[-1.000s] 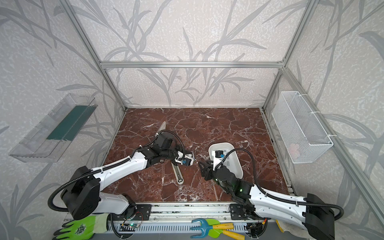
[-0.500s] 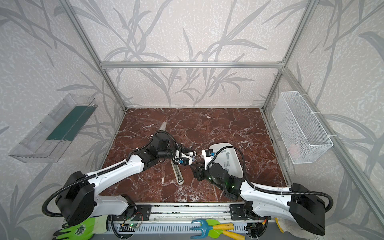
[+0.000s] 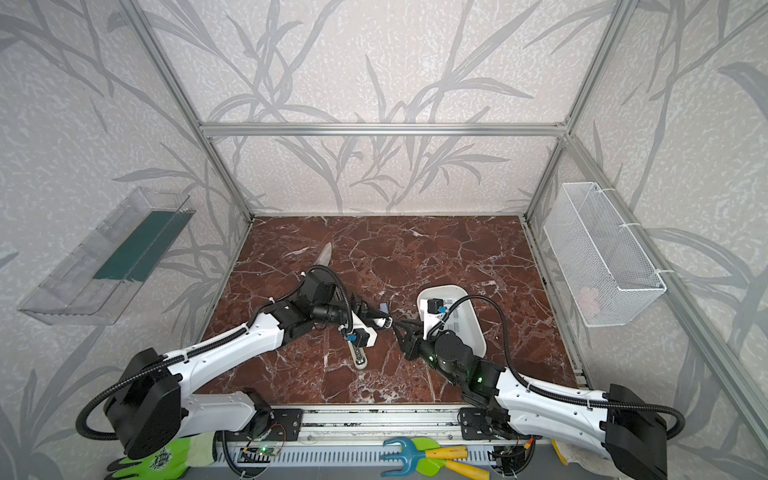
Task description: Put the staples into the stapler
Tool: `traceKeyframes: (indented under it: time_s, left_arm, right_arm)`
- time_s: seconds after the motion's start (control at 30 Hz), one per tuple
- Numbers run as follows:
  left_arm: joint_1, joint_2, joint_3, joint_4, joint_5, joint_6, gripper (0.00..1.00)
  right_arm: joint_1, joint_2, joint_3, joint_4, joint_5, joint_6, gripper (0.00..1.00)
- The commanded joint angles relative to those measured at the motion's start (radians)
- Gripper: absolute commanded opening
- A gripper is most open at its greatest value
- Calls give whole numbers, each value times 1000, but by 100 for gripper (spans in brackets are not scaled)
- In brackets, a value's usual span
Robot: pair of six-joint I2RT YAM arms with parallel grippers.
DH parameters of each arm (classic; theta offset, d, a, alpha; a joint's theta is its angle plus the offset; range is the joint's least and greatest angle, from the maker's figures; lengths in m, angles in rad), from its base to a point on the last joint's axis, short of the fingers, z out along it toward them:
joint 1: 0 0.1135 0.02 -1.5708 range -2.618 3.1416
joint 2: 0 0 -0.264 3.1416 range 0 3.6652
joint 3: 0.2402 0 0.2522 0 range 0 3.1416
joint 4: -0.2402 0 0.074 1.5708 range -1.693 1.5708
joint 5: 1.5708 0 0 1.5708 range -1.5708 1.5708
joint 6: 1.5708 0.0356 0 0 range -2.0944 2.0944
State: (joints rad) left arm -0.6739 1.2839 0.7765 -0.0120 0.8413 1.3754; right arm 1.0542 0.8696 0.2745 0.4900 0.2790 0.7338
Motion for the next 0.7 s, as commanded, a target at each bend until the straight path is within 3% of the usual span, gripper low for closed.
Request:
traceKeyframes:
  time_s: [0.0, 0.67]
  left_arm:
    - [-10, -21, -13, -6, 45, 25, 11]
    - [-24, -9, -22, 7, 18, 38, 9]
  right_arm:
    - [-6, 13, 5, 14, -12, 3, 33]
    - [-5, 120, 35, 66, -79, 45, 33]
